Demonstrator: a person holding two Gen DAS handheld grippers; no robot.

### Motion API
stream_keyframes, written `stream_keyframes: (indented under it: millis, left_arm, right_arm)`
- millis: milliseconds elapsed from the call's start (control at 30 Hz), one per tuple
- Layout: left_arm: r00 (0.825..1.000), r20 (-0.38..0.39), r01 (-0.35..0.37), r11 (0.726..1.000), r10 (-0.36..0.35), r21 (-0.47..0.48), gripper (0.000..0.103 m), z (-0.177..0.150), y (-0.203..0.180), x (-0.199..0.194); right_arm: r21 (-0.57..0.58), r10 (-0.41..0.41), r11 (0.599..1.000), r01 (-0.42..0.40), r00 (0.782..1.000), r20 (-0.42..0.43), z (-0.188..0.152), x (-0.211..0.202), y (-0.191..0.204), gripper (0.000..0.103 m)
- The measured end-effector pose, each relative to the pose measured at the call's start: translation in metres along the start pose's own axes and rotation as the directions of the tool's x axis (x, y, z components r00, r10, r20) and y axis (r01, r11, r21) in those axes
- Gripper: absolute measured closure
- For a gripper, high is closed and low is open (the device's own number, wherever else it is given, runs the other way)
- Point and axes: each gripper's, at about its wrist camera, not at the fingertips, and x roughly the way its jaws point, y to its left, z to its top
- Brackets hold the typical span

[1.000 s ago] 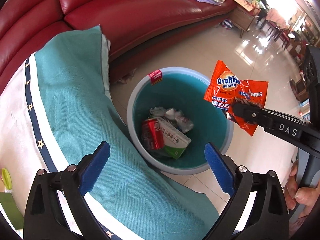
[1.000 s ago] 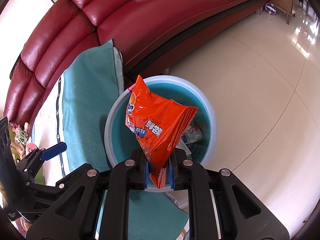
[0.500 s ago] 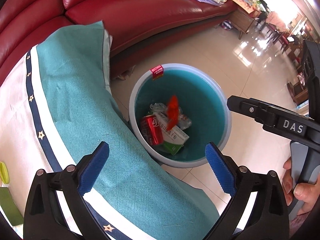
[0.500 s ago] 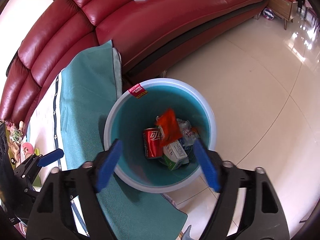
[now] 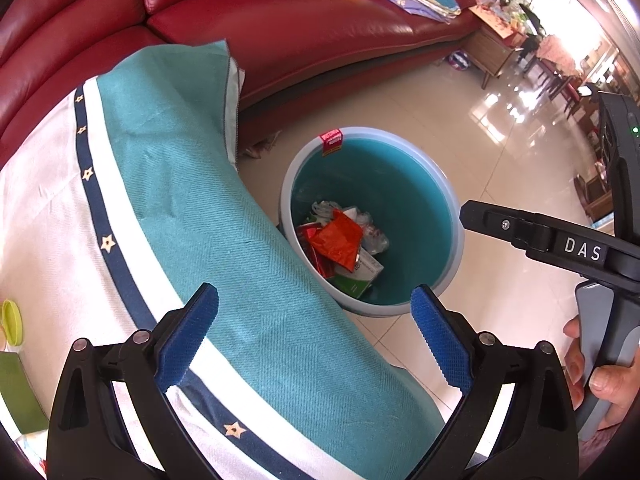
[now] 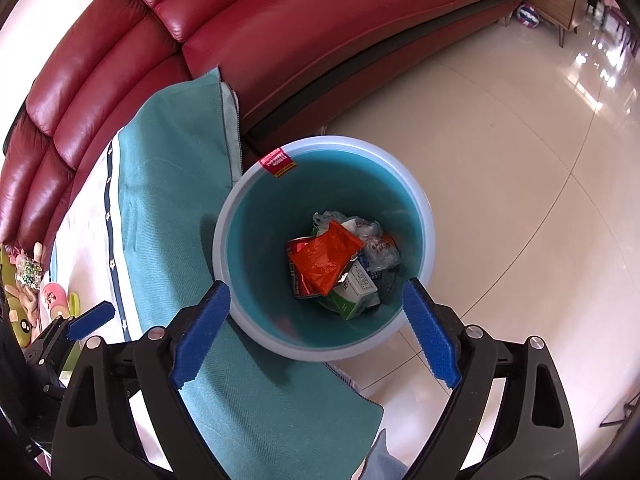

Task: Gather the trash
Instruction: 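Move both tools back over the table toward the pancake box and cup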

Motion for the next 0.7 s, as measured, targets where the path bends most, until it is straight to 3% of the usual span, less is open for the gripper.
stream_keyframes:
  millis: [433,700]
  left_arm:
    - [0.998,0.060,-0.013,0.999,0.016,-0.049,0.006,-0.031,0.024,-0.046]
    - [0.993,0.096,-0.057,0.992,0.068,-0.114,0.006,-0.065,0.061,-0.079]
  right_arm:
    - [-0.078,0.006,0.997,-0.005,1.000,0.013,-0.023,-0.029,0.045,0.019]
    - [-0.169,0.031,0.985,-0.031,1.000,0.000,-0.041,-0.033,0.094,0.019]
